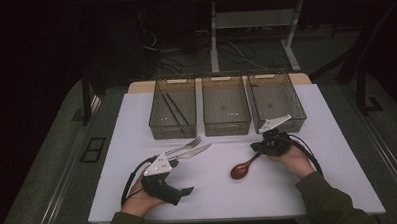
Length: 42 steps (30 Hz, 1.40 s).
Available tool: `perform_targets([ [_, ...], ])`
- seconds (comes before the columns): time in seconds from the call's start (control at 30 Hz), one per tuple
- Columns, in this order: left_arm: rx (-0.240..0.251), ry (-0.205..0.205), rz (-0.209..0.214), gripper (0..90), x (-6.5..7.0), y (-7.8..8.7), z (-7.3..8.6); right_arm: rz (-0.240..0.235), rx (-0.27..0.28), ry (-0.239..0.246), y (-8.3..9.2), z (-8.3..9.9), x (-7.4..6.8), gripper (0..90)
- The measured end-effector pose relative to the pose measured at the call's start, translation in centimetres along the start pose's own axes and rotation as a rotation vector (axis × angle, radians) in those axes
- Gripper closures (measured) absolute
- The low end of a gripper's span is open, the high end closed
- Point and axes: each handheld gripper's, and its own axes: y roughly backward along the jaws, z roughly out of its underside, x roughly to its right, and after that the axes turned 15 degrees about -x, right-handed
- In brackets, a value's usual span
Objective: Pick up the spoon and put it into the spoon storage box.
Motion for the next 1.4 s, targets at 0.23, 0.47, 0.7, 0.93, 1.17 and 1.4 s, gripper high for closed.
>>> perform_targets([
  [0.23,-0.001,0.001,-0.003,0.0,-0.2,0.0,0.0,-0.003,-0.039,-0.003,-0.2,0.4,0.1,89.9],
  [0.47,0.003,0.006,-0.004,0.0,-0.2,0.0,0.1,0.002,-0.06,0.017,0.1,0.8,-0.1,89.9],
  [0.7,0.0,0.003,-0.001,0.0,-0.2,0.1,0.1,-0.015,-0.085,0.034,0.7,1.7,-0.6,90.0],
  [0.93,0.004,0.007,0.0,0.0,-0.2,0.0,0.1,-0.029,-0.099,0.051,1.4,2.7,-1.4,89.9],
  [1.17,0.005,0.006,-0.001,0.0,-0.1,0.0,0.0,-0.053,-0.078,0.032,2.1,4.1,-1.3,89.4],
  [1.4,0.005,-0.001,-0.002,0.0,-0.1,0.0,0.0,-0.089,0.053,-0.015,3.9,4.9,-1.1,67.4],
])
